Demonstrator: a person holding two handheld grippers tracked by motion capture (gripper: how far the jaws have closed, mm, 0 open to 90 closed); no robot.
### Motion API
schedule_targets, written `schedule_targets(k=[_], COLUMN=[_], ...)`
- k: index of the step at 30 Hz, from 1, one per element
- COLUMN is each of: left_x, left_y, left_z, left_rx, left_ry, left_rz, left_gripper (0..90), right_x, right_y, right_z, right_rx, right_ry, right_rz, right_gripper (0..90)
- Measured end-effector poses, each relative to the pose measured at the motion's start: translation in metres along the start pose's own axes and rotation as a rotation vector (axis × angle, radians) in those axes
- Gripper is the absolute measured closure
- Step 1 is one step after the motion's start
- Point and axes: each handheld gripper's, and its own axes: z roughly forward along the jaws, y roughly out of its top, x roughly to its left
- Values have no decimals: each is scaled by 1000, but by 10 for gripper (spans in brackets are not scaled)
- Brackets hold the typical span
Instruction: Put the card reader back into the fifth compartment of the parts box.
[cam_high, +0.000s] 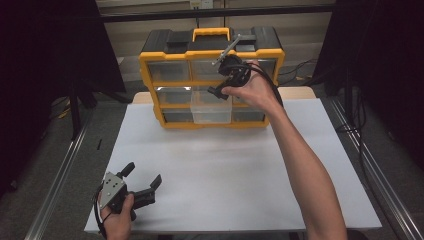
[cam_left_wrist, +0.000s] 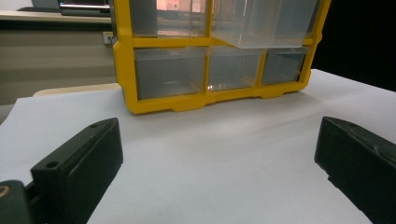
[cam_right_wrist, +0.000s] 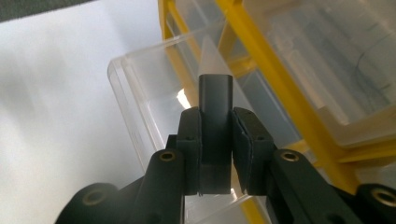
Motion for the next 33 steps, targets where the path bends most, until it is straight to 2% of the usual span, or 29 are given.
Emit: schedule_targets(k=[3, 22, 29, 32, 33], left_x=[0, 0, 0, 0, 0], left_y=[0, 0, 0, 0, 0], left_z=[0, 0, 0, 0, 0], left_rx=[3, 3, 4, 4, 4], left_ry=[-1, 1, -1, -1, -2], left_rz=[2, 1, 2, 3, 3], left_gripper=[13, 13, 13, 13, 13], right_x=[0, -3, -3, -3, -3], right_y=[-1, -4, -4, -4, -4], right_z=[4, 24, 27, 28, 27], right_rx=[11, 82, 85, 77, 68], right_ry=[17, 34, 35, 0, 2], right_rz=[0, 5, 17, 26, 32], right_gripper=[730, 729, 723, 618, 567])
